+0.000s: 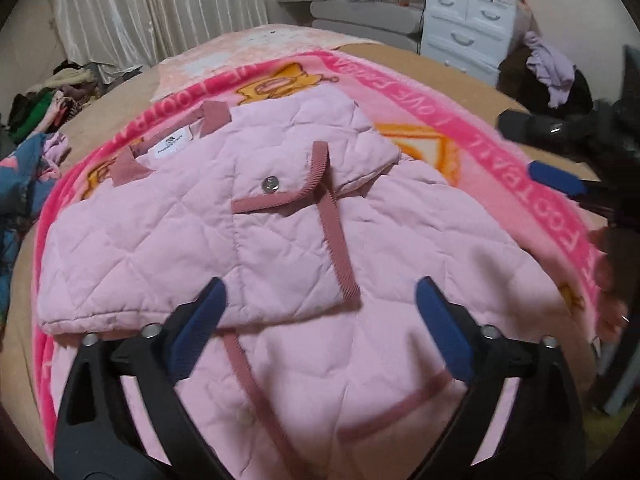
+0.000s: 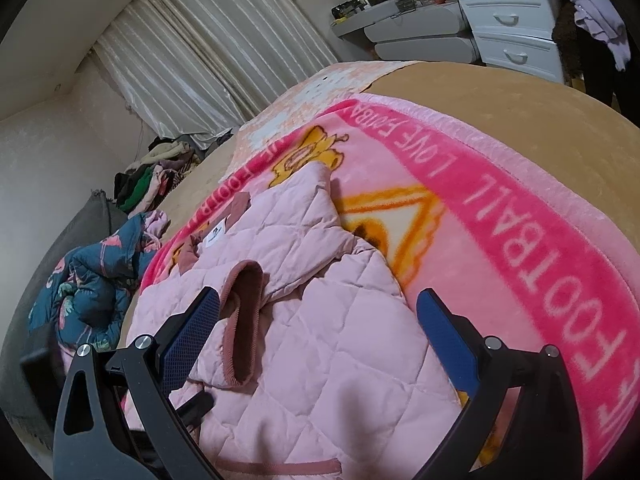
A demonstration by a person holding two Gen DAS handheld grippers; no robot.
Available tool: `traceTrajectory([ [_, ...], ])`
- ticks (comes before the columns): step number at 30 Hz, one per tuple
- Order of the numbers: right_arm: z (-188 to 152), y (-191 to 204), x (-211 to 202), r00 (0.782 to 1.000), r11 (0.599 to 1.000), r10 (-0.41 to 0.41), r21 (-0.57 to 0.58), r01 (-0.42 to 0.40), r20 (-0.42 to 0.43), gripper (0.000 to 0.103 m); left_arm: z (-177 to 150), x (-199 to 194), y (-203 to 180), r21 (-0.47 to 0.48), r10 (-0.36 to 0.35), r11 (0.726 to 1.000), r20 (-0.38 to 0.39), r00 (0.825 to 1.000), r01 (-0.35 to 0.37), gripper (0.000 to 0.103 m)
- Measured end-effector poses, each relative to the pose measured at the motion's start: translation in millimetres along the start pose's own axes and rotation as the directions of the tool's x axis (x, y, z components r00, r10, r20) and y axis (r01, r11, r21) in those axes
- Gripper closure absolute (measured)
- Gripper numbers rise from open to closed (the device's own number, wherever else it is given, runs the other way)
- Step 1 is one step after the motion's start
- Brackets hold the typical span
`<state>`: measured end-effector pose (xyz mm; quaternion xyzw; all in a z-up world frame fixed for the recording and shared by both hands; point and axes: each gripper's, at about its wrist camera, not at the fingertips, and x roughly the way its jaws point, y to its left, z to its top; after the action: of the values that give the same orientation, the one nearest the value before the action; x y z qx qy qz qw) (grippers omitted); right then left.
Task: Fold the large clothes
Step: 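Lay the held sleeve across the jacket front and open the left tool, then grasp the ribbed cuff of the folded sleeve with the right tool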
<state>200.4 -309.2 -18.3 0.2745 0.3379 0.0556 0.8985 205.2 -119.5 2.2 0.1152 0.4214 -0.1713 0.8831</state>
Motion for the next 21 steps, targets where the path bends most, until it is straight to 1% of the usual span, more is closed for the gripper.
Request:
traceTrajectory([
  [1, -1, 2, 2, 1.0, 1.0, 0.008, -0.001, -0.008, -0.009, 0.005, -1, -4, 3, -0.011, -0.001, 1.0, 0.006, 1.0, 0.001, 0.009],
  [3, -4, 10, 9, 0.999, 1.0, 0.03, -0.008, -0.03, -0.038, 0.005, -4, -16, 23, -0.064, 0.01, 0.998, 0.026, 1.0, -0.009, 0.009],
  [7, -17, 35, 28, 0.991, 0.995, 0.078, -0.051, -0.084, -0.109, 0.005, -5, -33, 70, -0.173, 0.081, 0.983, 0.056, 0.995, -0.07, 0.009],
  [8, -22, 45, 36, 0.987, 0.993, 0.088, -0.069, -0.098, -0.135, 0.005, -7, -38, 87, -0.208, 0.11, 0.973, 0.06, 0.992, -0.095, 0.009],
  [10, -29, 58, 47, 0.98, 0.989, 0.102, -0.085, -0.117, -0.169, 0.005, -9, -44, 108, -0.245, 0.151, 0.961, 0.063, 0.987, -0.131, 0.009],
  [11, -34, 65, 54, 0.977, 0.988, 0.103, -0.093, -0.122, -0.186, 0.005, -11, -49, 122, -0.274, 0.175, 0.95, 0.064, 0.982, -0.151, 0.009],
  [13, -41, 75, 64, 0.972, 0.986, 0.106, -0.103, -0.129, -0.209, 0.005, -16, -55, 143, -0.318, 0.196, 0.934, 0.07, 0.978, -0.164, 0.009],
  [15, -46, 83, 75, 0.967, 0.985, 0.11, -0.105, -0.137, -0.232, 0.005, -23, -63, 167, -0.369, 0.223, 0.911, 0.072, 0.972, -0.181, 0.009],
  [21, -58, 87, 106, 0.952, 0.989, 0.104, -0.067, -0.128, -0.287, 0.005, -47, -77, 219, -0.488, 0.275, 0.848, 0.067, 0.959, -0.209, 0.009],
])
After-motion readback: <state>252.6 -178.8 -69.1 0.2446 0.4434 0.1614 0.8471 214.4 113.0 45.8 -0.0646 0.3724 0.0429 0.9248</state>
